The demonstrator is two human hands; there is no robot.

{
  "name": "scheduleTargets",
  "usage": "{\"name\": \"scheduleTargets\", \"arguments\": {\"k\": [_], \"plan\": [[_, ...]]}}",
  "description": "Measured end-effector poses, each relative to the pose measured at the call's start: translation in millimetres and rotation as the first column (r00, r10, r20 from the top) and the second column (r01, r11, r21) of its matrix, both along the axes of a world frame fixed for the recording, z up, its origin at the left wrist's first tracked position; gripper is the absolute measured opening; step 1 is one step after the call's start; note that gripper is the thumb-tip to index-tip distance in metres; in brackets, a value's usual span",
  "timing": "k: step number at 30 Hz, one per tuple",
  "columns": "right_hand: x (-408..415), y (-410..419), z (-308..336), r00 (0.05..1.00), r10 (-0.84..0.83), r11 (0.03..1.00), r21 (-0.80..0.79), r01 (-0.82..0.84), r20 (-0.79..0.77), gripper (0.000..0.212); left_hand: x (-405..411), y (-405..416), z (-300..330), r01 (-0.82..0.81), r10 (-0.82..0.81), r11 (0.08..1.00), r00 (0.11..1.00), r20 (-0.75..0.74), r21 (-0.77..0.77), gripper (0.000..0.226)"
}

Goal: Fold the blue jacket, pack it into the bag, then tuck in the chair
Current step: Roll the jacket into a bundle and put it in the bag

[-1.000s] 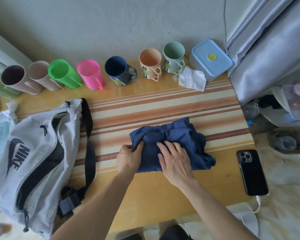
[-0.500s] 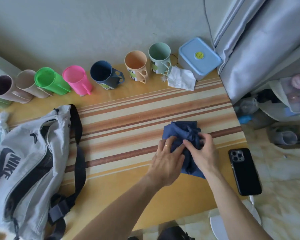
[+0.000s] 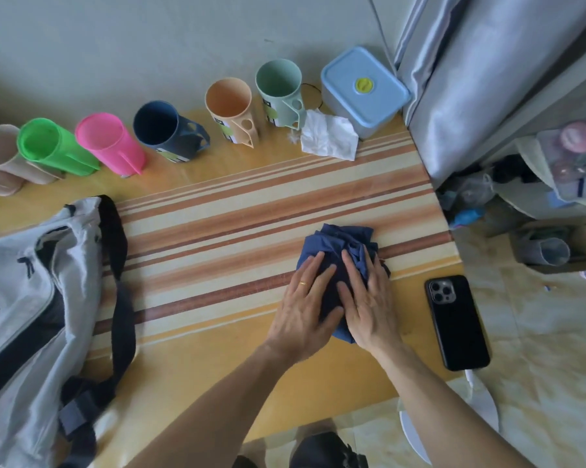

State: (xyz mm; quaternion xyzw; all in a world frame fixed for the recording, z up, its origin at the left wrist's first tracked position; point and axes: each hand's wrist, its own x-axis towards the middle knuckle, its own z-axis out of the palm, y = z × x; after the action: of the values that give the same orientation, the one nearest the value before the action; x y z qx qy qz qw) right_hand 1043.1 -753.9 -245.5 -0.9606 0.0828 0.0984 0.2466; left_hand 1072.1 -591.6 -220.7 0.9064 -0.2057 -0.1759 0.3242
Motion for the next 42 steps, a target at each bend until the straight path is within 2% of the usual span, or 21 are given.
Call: {"name": "scheduleTargets", "arguments": {"k": [2, 4, 6, 8, 9, 13, 16, 18, 20, 22, 24, 25, 26, 28, 29, 30, 32, 34, 36, 39, 42], "plan": [[2, -1, -1, 1.000, -0.011, 1.000, 0.025, 0.011, -0.005, 0.062, -3, 2, 10, -0.340, 0.333, 0.939, 0.937, -0.102, -0.054, 0.060], [3, 0, 1, 1.000, -0.010, 0.999, 0.052, 0.011, -0.022, 0.060, -2, -1, 19, -0.504, 0.488, 0.863, 0.813, -0.317, 0.036, 0.057], [4, 0, 5, 0.999, -0.021, 0.993, 0.116, 0.025, -0.039, 0.058, 8, -3, 27, -0.534, 0.480, 0.843, 0.687, -0.545, 0.068, 0.047], [5, 4, 20, 0.997, -0.063, 0.962, 0.262, 0.073, -0.044, 0.057, 16, 2, 38, -0.627, 0.438, 0.779, 0.559, -0.704, -0.013, 0.036], [4, 9, 30, 0.995, -0.094, 0.932, 0.350, 0.099, -0.032, 0.057, 17, 9, 46, -0.661, 0.403, 0.748, 0.530, -0.746, -0.066, 0.030], [10, 55, 87, 0.977, -0.212, 0.759, 0.626, 0.177, -0.019, 0.072, 13, 66, 97, -0.746, 0.266, 0.611, 0.511, -0.818, -0.267, 0.021], [20, 107, 134, 0.935, -0.260, 0.497, 0.796, 0.345, -0.242, 0.089, 6, 132, 135, -0.808, 0.181, 0.461, 0.490, -0.853, -0.366, 0.036], [25, 150, 156, 0.915, -0.177, 0.395, 0.825, 0.403, -0.362, 0.084, 1, 177, 155, -0.832, 0.160, 0.377, 0.492, -0.856, -0.408, 0.044], [29, 197, 169, 0.911, -0.102, 0.331, 0.850, 0.410, -0.400, 0.066, -3, 220, 167, -0.835, 0.197, 0.332, 0.516, -0.833, -0.439, 0.047], [33, 245, 173, 0.921, -0.065, 0.315, 0.867, 0.385, -0.385, 0.055, -5, 262, 174, -0.829, 0.300, 0.323, 0.548, -0.781, -0.457, 0.048], [37, 290, 168, 0.938, -0.044, 0.330, 0.881, 0.340, -0.345, 0.053, -6, 302, 173, -0.817, 0.434, 0.366, 0.573, -0.695, -0.445, 0.045], [39, 311, 164, 0.944, -0.036, 0.345, 0.883, 0.319, -0.327, 0.054, -6, 321, 172, -0.812, 0.515, 0.425, 0.581, -0.630, -0.401, 0.040], [41, 330, 158, 0.950, -0.032, 0.373, 0.878, 0.300, -0.311, 0.054, -7, 341, 164, -0.802, 0.615, 0.508, 0.594, -0.519, -0.316, 0.034], [45, 364, 144, 0.960, -0.039, 0.453, 0.851, 0.266, -0.279, 0.051, -10, 383, 143, -0.723, 0.719, 0.690, 0.690, -0.077, -0.038, 0.026], [46, 379, 136, 0.964, -0.046, 0.504, 0.827, 0.249, -0.262, 0.048, -12, 403, 129, -0.659, 0.646, 0.739, 0.752, 0.132, 0.142, 0.027], [48, 392, 130, 0.968, -0.052, 0.557, 0.798, 0.231, -0.245, 0.047, -13, 420, 117, -0.587, 0.546, 0.738, 0.809, 0.215, 0.334, 0.025], [49, 412, 120, 0.969, -0.053, 0.658, 0.722, 0.215, -0.241, 0.052, -16, 445, 100, -0.397, 0.407, 0.685, 0.904, 0.132, 0.610, 0.027], [49, 427, 111, 0.962, -0.056, 0.720, 0.656, 0.224, -0.268, 0.059, -16, 460, 90, -0.204, 0.278, 0.637, 0.960, 0.026, 0.743, 0.040], [49, 438, 106, 0.958, -0.064, 0.758, 0.610, 0.229, -0.279, 0.063, -16, 471, 91, -0.227, 0.250, 0.647, 0.965, 0.079, 0.728, 0.046], [56, 451, 106, 0.952, -0.084, 0.769, 0.589, 0.250, -0.294, 0.066, -18, 486, 97, -0.442, 0.406, 0.735, 0.894, 0.188, 0.515, 0.070], [59, 476, 107, 0.962, -0.035, 0.775, 0.600, 0.197, -0.271, 0.067, -24, 500, 105, -0.517, 0.473, 0.798, 0.856, 0.208, 0.311, 0.094]]}}
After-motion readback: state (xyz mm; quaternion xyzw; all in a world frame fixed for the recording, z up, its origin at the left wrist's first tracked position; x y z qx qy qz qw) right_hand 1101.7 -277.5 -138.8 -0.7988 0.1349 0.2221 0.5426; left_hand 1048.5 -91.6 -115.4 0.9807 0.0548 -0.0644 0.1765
